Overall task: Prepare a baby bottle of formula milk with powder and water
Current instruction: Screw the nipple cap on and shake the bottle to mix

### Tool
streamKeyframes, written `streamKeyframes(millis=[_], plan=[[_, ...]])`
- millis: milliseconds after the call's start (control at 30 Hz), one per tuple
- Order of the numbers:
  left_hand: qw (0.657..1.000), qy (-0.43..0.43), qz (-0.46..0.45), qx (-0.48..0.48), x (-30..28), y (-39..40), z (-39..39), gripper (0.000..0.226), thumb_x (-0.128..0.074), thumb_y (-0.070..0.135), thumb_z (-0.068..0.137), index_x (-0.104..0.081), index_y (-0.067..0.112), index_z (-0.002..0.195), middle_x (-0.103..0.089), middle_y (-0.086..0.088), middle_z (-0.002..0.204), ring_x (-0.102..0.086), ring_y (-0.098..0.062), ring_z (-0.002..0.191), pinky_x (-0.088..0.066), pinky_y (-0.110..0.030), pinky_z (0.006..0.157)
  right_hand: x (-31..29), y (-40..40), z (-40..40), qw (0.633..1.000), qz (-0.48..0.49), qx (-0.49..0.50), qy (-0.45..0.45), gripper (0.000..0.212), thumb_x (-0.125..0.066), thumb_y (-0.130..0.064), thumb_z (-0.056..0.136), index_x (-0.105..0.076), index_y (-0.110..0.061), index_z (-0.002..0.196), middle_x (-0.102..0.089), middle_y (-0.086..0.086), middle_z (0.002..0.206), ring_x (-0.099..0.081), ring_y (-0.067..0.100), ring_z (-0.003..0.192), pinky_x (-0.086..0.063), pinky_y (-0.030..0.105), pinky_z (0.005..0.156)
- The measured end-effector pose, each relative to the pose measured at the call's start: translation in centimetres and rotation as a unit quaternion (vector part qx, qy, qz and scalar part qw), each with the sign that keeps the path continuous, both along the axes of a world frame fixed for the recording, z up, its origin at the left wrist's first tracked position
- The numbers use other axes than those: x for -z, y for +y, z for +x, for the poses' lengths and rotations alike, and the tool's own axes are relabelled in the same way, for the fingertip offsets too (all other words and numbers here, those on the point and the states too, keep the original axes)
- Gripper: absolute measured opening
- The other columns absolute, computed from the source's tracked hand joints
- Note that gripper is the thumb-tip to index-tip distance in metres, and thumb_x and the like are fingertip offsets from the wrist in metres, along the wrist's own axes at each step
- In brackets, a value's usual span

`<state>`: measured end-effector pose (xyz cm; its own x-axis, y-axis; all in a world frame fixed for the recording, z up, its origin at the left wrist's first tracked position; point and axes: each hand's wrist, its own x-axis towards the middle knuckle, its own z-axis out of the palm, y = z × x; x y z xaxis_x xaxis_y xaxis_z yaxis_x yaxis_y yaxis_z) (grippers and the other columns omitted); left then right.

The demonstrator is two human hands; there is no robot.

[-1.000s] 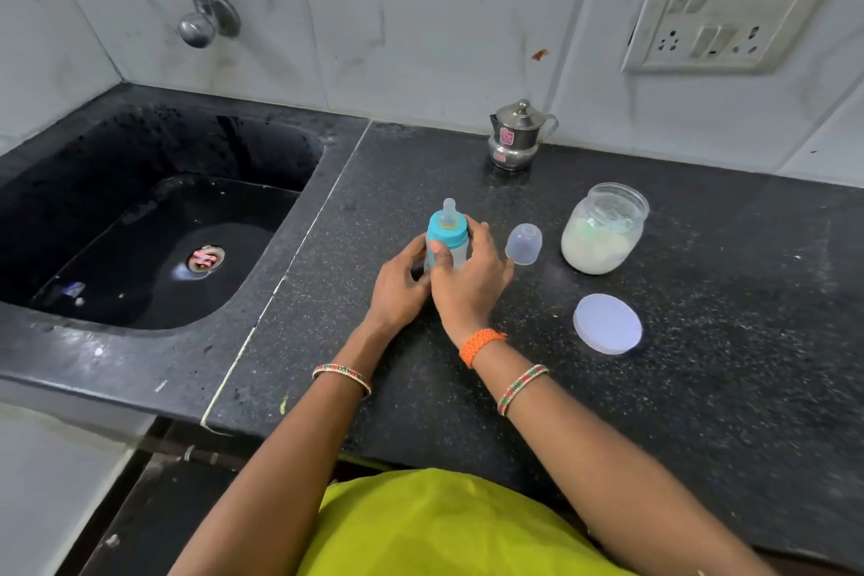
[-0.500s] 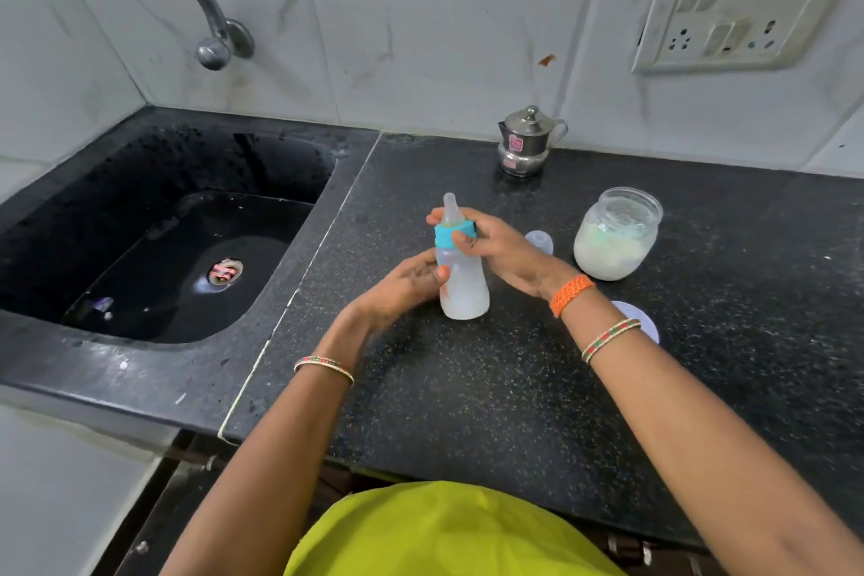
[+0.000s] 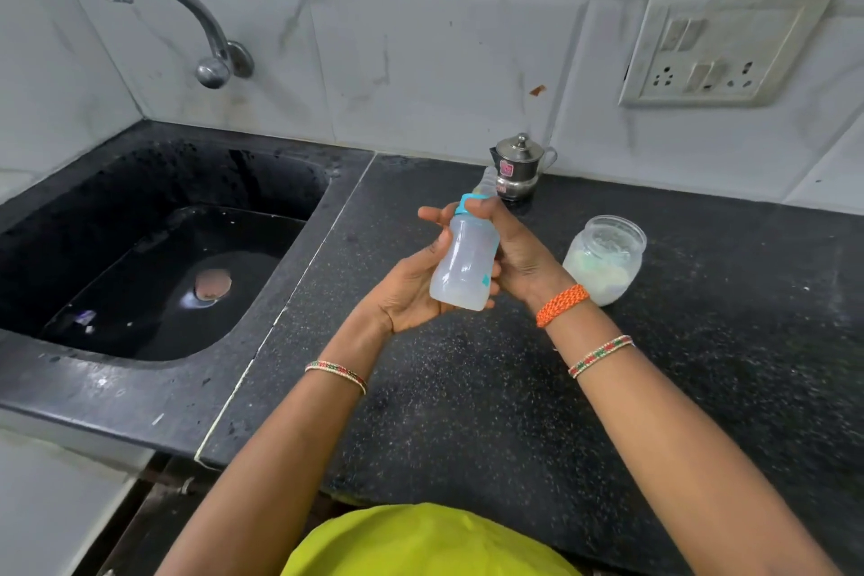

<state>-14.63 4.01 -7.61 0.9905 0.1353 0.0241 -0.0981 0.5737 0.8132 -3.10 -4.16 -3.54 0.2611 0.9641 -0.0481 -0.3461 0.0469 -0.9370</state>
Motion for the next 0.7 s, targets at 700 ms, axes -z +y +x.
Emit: streamKeyframes(millis=[700], plan=[[0.845, 0.117, 0.391, -0.346, 5.1, 0.3, 1.2, 0.059, -0.075, 0.028, 0.079, -0.047, 0.021, 0.13, -0.059, 0.002, 0.125, -0.057, -0.013, 0.113, -0.047, -0.03, 0.098, 4.5, -1.9, 2.4, 0.756, -0.19, 0.306, -0.546, 0.067, -0.057, -0.055, 0.086, -0.042, -0.013, 0.136, -0.027, 0.017, 0.153, -0.026, 0.032, 0.142, -0.035, 0.05, 0.106]])
